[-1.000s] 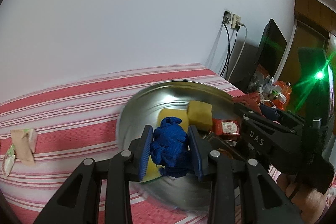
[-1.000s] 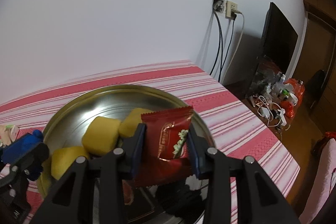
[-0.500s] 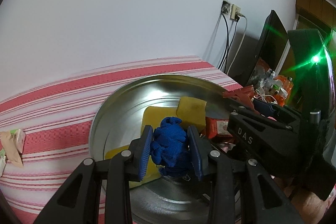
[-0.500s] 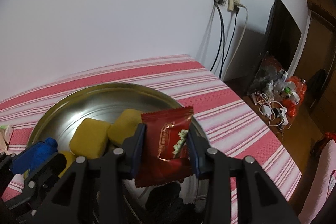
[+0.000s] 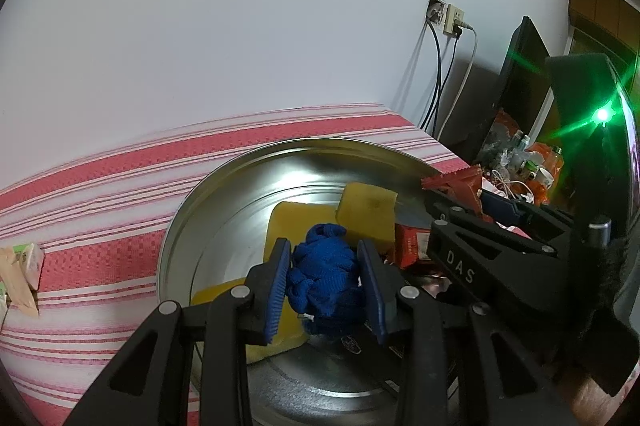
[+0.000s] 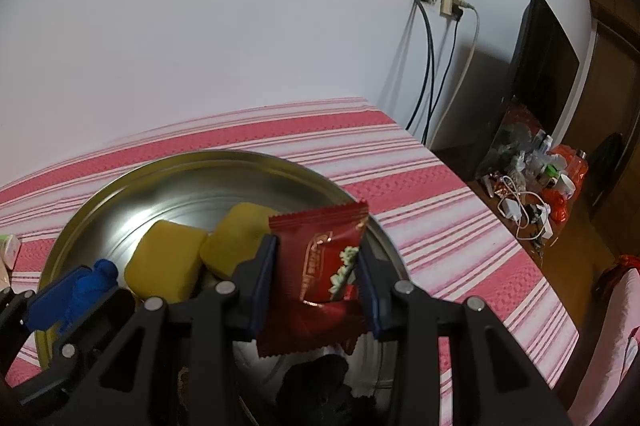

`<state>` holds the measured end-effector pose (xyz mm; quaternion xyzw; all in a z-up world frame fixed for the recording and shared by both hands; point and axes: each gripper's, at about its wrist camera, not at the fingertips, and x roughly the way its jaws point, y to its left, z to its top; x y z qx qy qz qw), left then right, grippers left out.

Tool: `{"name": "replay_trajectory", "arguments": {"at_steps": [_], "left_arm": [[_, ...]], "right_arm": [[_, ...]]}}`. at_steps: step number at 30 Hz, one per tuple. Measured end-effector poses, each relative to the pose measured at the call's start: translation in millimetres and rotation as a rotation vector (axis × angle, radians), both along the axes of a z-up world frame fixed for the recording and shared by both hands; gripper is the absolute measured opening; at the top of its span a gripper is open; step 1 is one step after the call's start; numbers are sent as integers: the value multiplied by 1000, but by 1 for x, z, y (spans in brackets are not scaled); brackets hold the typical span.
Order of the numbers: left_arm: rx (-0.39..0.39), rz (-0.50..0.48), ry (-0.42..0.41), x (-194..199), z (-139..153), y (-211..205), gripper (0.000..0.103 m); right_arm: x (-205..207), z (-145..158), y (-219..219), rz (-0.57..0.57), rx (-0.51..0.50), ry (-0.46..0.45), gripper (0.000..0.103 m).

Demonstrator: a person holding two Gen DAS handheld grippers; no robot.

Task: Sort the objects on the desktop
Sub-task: 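Carry the blue ball with the left tool while the right tool carries the brown packet over the tin, then open the left tool dropping the blue ball while the right tool releases the brown packet into the tin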

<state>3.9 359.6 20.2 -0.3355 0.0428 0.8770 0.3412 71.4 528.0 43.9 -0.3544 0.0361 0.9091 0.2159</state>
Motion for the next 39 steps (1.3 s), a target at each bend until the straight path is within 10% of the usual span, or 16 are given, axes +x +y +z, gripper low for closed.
{"name": "replay_trajectory", "arguments": {"at_steps": [15, 22, 39], "left_arm": [[-28, 5, 7, -2, -5, 4, 42], [16, 66, 11, -6, 7, -14, 84], [38, 102, 129, 9, 30, -75, 86]], "right_arm": [[0, -2, 4, 8, -2, -6, 39], [8, 5, 10, -12, -12, 26, 51], [42, 43, -57, 54, 38, 147, 60]]}}
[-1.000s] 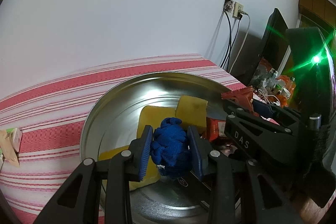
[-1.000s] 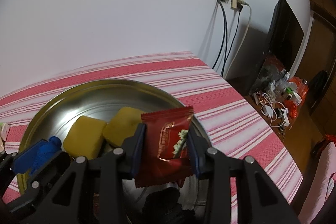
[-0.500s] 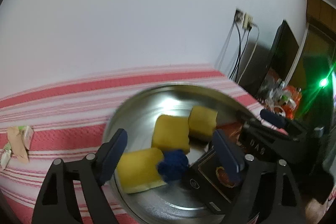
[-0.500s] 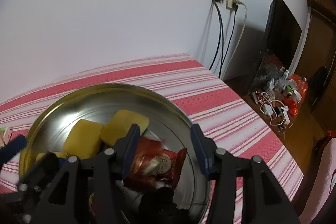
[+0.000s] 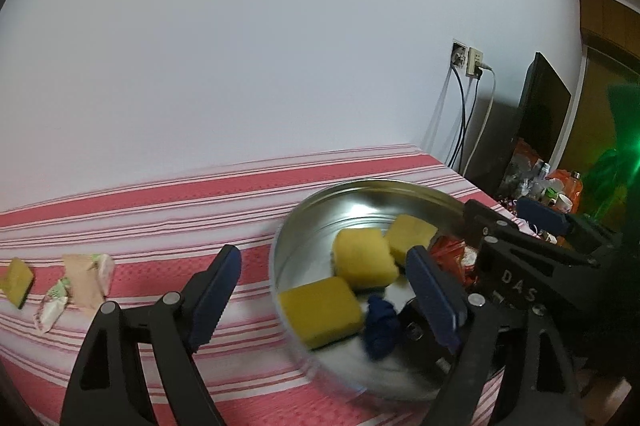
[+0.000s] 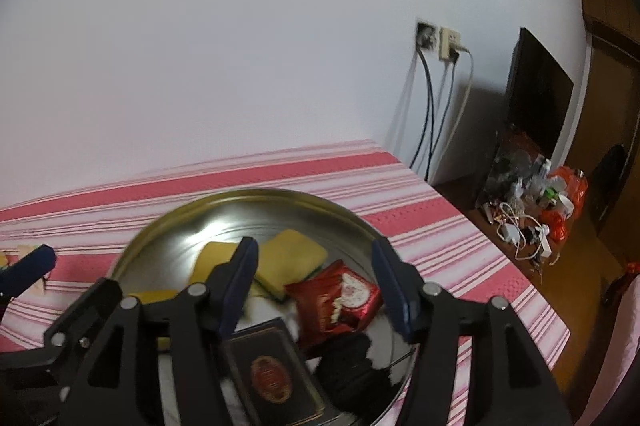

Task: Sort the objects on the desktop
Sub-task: 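Open the left tool dropping the blue ball while the right tool releases the brown packet into the tin, then move both open tools away from the tin toward the remaining table items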

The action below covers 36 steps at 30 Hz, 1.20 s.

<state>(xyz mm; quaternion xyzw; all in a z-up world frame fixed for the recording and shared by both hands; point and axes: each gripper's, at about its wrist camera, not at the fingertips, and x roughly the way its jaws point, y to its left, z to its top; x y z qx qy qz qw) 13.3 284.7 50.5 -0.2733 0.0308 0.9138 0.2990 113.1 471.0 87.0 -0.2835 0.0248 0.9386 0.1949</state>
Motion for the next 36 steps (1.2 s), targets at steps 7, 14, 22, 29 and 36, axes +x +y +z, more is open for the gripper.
{"name": "replay_trajectory", "arguments": {"at_steps": [7, 14, 22, 29, 36], "left_arm": [[-6, 52, -12, -7, -5, -42, 86], [-58, 120, 37, -14, -9, -91, 86], [-96, 185, 4, -32, -29, -149, 86], [-101, 290, -22, -54, -37, -210, 86], [-140, 412, -34, -90, -41, -278, 86]], "right_arm": [[0, -1, -43, 63, 4, 6, 62], [-11, -11, -89, 141, -16, -13, 62], [-23, -25, -139, 214, -50, -40, 62], [-40, -40, -189, 299, -66, -82, 62], [-52, -54, -232, 369, -87, -124, 62]]}}
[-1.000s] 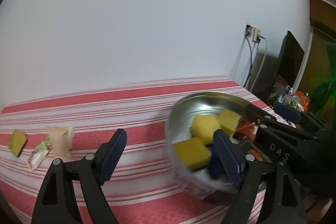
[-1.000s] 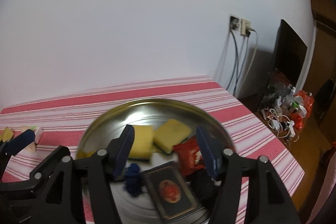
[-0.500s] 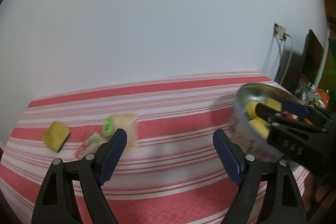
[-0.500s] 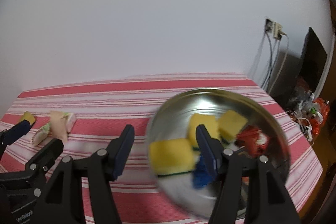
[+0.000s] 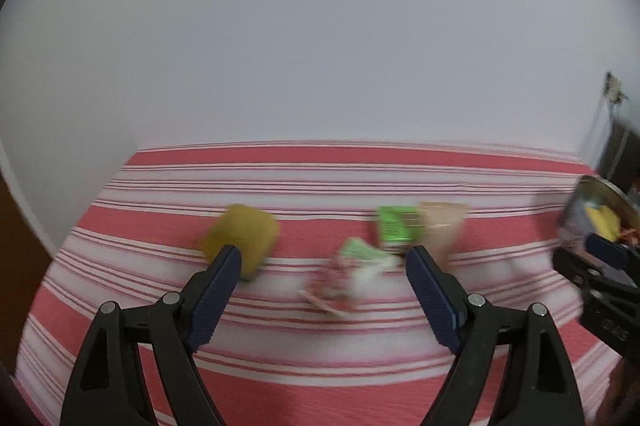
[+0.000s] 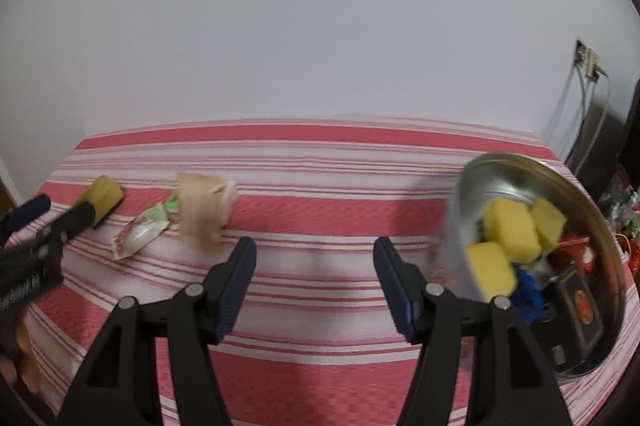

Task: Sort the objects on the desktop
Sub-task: 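Move both open tools away from the tin toward the remaining table items, then grasp the yellow sponge with the left tool while the right tool grasps the paper bag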

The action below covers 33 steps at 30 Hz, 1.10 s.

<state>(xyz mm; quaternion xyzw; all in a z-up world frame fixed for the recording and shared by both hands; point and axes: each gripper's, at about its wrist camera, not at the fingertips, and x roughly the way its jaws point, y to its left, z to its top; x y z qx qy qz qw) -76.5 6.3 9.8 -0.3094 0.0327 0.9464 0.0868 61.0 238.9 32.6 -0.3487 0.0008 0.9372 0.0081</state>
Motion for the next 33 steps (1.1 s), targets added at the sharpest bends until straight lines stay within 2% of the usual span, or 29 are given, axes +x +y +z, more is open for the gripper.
{"name": "replay_trajectory", "arguments": {"at_steps": [4, 8, 11, 15, 23, 25, 28, 29, 30, 31, 33], "left_arm": [[-60, 18, -14, -24, -7, -21, 86], [-72, 6, -40, -50, -17, -37, 86], [-103, -17, -80, -71, -26, -33, 86], [-165, -22, -91, -87, -39, -23, 86], [-191, -7, -141, -101, -67, -24, 86], [-170, -4, -174, -108, -71, -30, 86], [-122, -10, -208, -111, -72, -35, 86], [-102, -13, -226, -113, -73, -38, 86], [-81, -18, -244, -122, -80, -43, 86], [-60, -25, -258, -125, -83, -47, 80], [-16, -22, -255, -126, -83, -55, 67]], "right_arm": [[-8, -7, -20, 31, -8, -27, 62], [-17, -10, -38, 63, -12, -43, 62], [-30, -13, -49, 82, -26, -56, 62], [-46, -20, -58, 99, -25, -85, 62], [-86, -41, -62, 83, -51, -173, 62], [-95, -46, -68, 80, -50, -186, 66], [-103, -54, -73, 81, -56, -197, 65], [-104, -56, -72, 84, -65, -203, 60], [-104, -58, -73, 79, -55, -200, 51], [-102, -57, -73, 78, -35, -190, 44], [-99, -57, -70, 98, -59, -192, 41]]}}
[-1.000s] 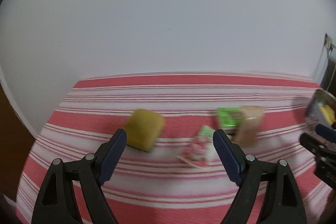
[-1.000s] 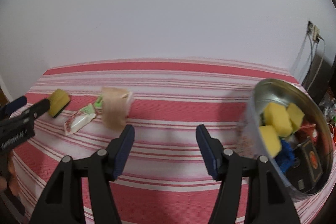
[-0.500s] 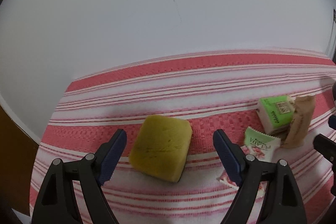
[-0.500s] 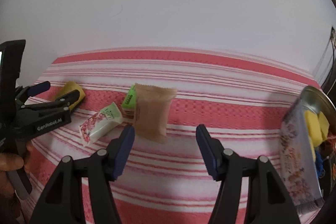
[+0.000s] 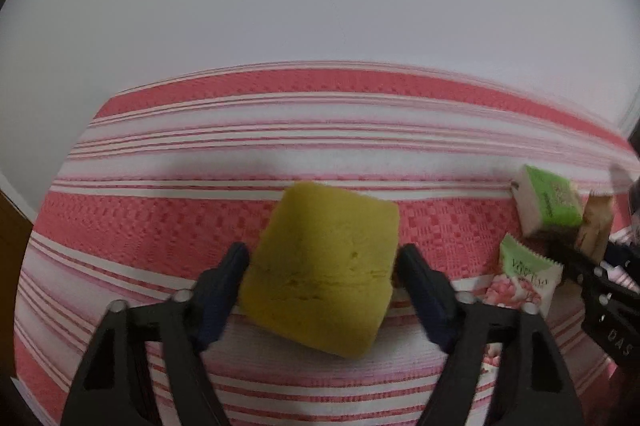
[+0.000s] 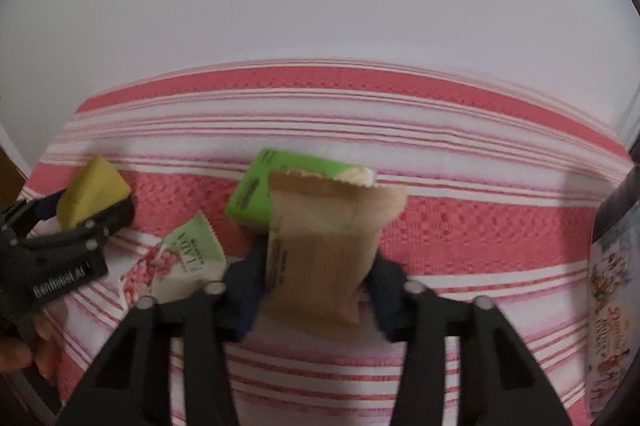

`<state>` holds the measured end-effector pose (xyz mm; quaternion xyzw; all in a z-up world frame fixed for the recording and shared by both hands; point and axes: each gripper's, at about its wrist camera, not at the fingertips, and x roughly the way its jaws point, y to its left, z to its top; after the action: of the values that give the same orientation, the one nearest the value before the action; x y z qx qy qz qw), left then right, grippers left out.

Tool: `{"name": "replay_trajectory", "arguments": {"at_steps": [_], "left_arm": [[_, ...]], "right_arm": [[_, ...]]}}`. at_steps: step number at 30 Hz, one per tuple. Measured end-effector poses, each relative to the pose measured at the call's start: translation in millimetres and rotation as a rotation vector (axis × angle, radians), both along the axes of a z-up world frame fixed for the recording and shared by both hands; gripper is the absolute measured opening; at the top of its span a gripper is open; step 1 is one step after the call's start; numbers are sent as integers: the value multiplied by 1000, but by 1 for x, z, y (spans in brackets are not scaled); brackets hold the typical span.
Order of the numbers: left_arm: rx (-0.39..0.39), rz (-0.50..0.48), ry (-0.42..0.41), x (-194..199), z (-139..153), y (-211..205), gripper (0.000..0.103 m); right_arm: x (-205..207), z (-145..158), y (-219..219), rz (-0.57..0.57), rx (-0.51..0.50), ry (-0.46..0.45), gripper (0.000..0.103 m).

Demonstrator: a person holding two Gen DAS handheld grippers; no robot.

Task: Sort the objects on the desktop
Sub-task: 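Grasp the yellow sponge with the left tool while the right tool grasps the paper bag, then carry the yellow sponge with the left tool while the right tool carries the paper bag over the tin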

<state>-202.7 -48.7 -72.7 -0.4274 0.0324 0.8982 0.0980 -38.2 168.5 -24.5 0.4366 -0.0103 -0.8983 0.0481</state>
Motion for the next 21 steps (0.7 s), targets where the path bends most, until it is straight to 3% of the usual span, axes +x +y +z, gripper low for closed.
{"name": "replay_trajectory", "arguments": {"at_steps": [4, 9, 11, 21], "left_arm": [[37, -7, 19, 2, 2, -6, 62], [12, 35, 146, 22, 16, -8, 62], [16, 33, 161, 25, 19, 0, 62], [142, -104, 256, 92, 56, 59, 62]], "right_arm": [[12, 6, 11, -3, -29, 30, 39], [43, 22, 28, -17, -5, 102, 39], [55, 27, 37, -21, -5, 119, 39], [117, 61, 80, -59, 101, 196, 39]]}}
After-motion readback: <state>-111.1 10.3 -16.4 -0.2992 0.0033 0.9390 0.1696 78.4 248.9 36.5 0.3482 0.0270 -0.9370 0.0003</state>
